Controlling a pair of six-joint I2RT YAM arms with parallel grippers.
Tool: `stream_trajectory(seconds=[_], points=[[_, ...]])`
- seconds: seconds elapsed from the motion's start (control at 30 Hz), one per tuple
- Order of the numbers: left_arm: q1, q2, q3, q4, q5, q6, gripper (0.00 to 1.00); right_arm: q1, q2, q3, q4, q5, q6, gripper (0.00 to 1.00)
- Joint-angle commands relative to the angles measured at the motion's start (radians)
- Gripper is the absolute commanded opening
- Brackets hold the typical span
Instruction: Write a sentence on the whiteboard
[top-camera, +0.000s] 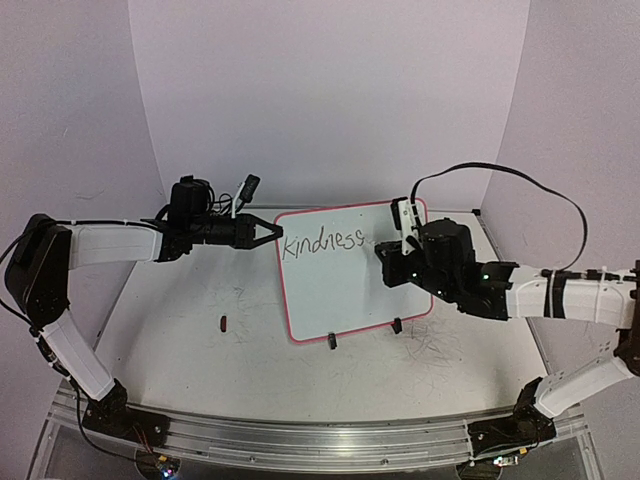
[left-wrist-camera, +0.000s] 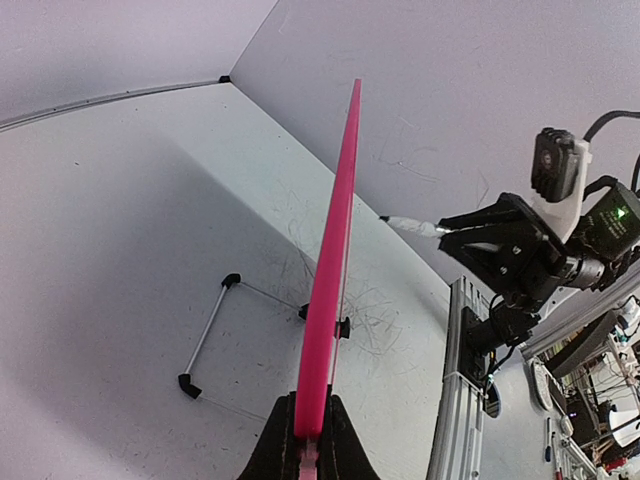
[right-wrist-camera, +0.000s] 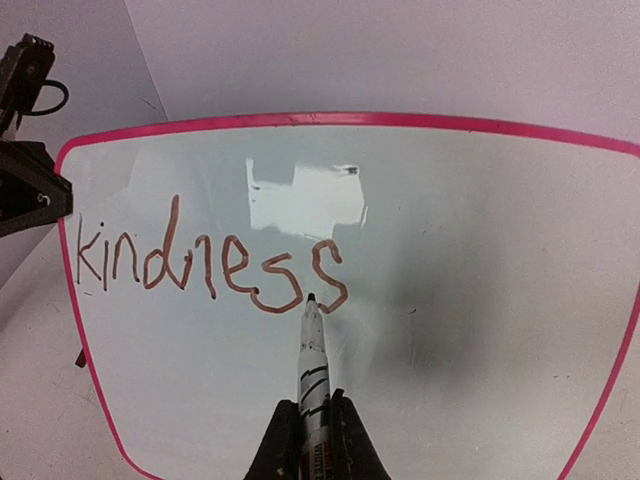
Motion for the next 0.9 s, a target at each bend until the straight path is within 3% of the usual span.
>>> stream_trajectory(seconds=[0.0,0.17,0.87], points=[[-0.008,-0.049,-0.006,0.022,-0.005,0.029,0.0,-0.023,-0.187,-0.08,0.02,0.075,-0.125,0.0],[-0.009,-0.049,-0.005,0.022,-0.011,0.03,0.0,-0.036,-0.262,-0.099,0.001,0.068,-0.212,0.0],[-0.009,-0.043,-0.003,0.021,-0.012,0.03,0.0,-0.036,-0.15,-0.026,0.018,-0.002,-0.195,0.0]])
